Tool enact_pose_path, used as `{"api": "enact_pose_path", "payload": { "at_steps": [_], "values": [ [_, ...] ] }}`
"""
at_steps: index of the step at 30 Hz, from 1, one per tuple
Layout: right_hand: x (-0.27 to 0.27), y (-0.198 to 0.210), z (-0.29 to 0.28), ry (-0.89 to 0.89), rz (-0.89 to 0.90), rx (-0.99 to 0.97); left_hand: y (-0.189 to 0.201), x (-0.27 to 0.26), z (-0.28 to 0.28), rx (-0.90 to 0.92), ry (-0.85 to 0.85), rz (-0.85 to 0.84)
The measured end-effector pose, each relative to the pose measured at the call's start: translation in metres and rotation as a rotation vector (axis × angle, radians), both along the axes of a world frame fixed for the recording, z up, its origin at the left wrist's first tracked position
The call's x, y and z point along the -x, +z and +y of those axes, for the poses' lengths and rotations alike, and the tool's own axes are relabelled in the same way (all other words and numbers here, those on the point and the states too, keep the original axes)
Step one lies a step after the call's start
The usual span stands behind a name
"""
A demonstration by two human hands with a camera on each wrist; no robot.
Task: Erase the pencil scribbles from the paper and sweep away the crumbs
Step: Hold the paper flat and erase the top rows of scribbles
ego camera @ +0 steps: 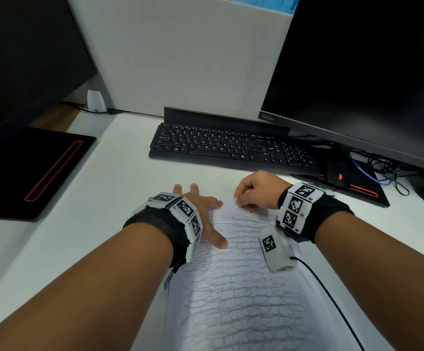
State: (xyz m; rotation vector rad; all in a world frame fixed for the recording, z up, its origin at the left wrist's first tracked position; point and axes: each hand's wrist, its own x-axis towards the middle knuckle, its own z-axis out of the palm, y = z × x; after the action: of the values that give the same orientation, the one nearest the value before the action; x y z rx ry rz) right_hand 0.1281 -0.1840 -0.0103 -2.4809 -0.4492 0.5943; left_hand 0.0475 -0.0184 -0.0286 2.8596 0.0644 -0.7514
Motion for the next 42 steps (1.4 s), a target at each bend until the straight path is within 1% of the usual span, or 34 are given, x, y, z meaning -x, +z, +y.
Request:
{"api": "enact_pose_path", "payload": {
  "at_steps": [2, 3, 6, 7, 9, 11, 13, 17, 20, 21, 24, 27, 30, 31, 35, 39, 42],
  "values": [
    [0.003, 0.001, 0.003, 0.04, 0.054, 0.013, 0.001, 0.0, 0.001, 0.005, 0.003, 0.003],
    [0.002, 0.001, 0.004, 0.049, 0.046, 0.032, 0.001, 0.0, 0.001, 0.008, 0.002, 0.003],
    [-0.008, 0.001, -0.002, -0.014, -0.112, 0.084, 0.001, 0.0, 0.001, 0.01, -0.004, 0.004],
    [-0.01, 0.001, -0.004, -0.034, -0.131, 0.088, 0.002, 0.001, 0.001, 0.009, -0.005, 0.007],
    [-0.009, -0.001, -0.007, -0.039, -0.121, 0.089, 0.003, 0.001, 0.001, 0.005, -0.011, 0.004],
    [-0.006, -0.002, -0.008, -0.036, -0.109, 0.077, 0.004, -0.001, -0.003, -0.011, -0.038, -0.038],
    [-0.004, -0.002, -0.007, -0.026, -0.145, 0.088, 0.006, -0.002, -0.01, -0.006, -0.082, -0.078],
    [-0.003, -0.003, -0.007, -0.021, -0.19, 0.111, 0.008, -0.003, -0.017, 0.042, -0.084, -0.025],
    [0.002, -0.001, -0.008, 0.01, -0.196, 0.083, 0.006, -0.003, -0.018, 0.045, -0.069, -0.035],
    [0.004, 0.0, -0.007, 0.019, -0.18, 0.068, 0.006, -0.003, -0.018, 0.045, -0.067, -0.036],
    [0.01, 0.0, -0.006, -0.026, -0.04, 0.037, 0.005, -0.004, -0.017, 0.043, -0.058, -0.026],
    [0.01, 0.0, -0.008, -0.098, 0.012, 0.031, 0.002, -0.006, -0.017, 0.043, -0.05, -0.034],
    [0.016, 0.002, -0.004, -0.113, 0.115, -0.026, 0.002, -0.007, -0.017, 0.04, -0.046, -0.037],
    [0.016, 0.001, -0.004, -0.123, 0.128, -0.036, 0.002, -0.007, -0.017, 0.037, -0.047, -0.036],
    [0.012, 0.0, -0.006, -0.21, 0.08, -0.034, 0.001, -0.007, -0.017, 0.034, -0.038, -0.018],
    [0.019, 0.0, -0.005, -0.203, 0.135, -0.052, 0.0, -0.008, -0.016, 0.033, -0.038, -0.015],
    [0.018, 0.001, -0.007, -0.248, 0.098, -0.069, -0.001, -0.008, -0.016, 0.034, -0.04, -0.02]
  ]
}}
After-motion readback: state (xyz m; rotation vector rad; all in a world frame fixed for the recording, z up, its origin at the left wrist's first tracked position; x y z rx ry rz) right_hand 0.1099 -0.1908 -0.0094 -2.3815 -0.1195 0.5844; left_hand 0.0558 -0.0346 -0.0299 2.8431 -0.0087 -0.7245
